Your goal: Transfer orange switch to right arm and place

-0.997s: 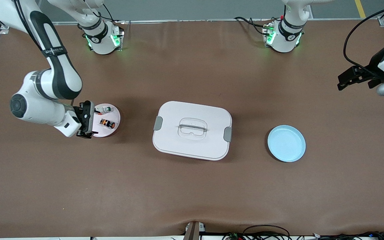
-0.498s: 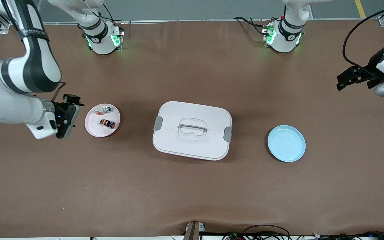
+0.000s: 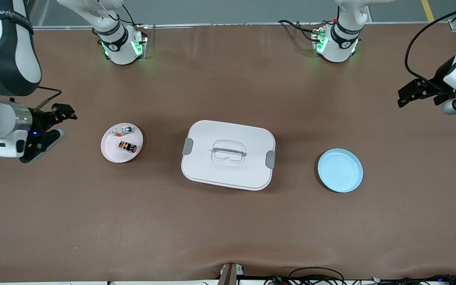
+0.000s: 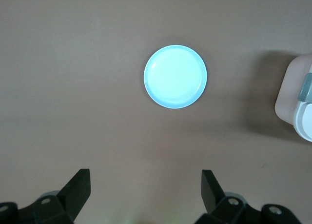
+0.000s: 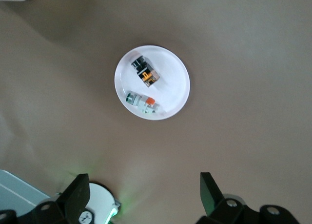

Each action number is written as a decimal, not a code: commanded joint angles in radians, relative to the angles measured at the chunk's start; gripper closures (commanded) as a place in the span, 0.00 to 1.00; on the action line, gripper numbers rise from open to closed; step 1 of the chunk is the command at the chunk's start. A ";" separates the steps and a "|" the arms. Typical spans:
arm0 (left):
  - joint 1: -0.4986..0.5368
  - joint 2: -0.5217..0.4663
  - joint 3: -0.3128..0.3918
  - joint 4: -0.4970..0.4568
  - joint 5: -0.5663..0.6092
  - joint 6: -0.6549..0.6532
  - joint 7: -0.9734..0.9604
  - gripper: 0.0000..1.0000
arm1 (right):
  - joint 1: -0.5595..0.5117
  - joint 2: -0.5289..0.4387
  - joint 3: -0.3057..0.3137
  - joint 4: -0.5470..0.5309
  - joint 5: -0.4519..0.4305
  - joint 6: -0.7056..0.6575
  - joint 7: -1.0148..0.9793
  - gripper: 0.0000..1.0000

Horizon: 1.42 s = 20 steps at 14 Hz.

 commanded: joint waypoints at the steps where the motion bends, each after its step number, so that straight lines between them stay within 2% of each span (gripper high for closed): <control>1: -0.002 -0.001 -0.004 -0.007 0.000 0.007 0.013 0.00 | -0.015 -0.037 0.015 0.033 -0.026 -0.054 0.144 0.00; 4: -0.002 -0.001 -0.004 -0.007 0.000 0.007 0.013 0.00 | -0.049 -0.053 0.013 0.040 -0.027 -0.129 0.221 0.00; 9: -0.002 -0.003 -0.004 -0.007 0.000 0.007 0.013 0.00 | -0.049 -0.057 0.029 0.042 -0.070 -0.156 0.368 0.00; 12: -0.002 -0.003 -0.004 -0.007 0.000 0.005 0.013 0.00 | -0.046 -0.050 0.027 0.141 -0.064 -0.165 0.447 0.00; 15: 0.000 -0.007 -0.004 -0.007 -0.001 0.005 0.013 0.00 | -0.050 -0.048 0.026 0.209 -0.037 -0.168 0.525 0.00; 17: 0.001 -0.014 -0.004 -0.007 -0.001 0.005 0.013 0.00 | -0.061 -0.050 0.016 0.226 0.011 -0.168 0.566 0.00; 20: 0.006 -0.017 -0.003 -0.007 -0.001 0.005 0.013 0.00 | -0.061 -0.057 0.019 0.229 0.029 -0.171 0.660 0.00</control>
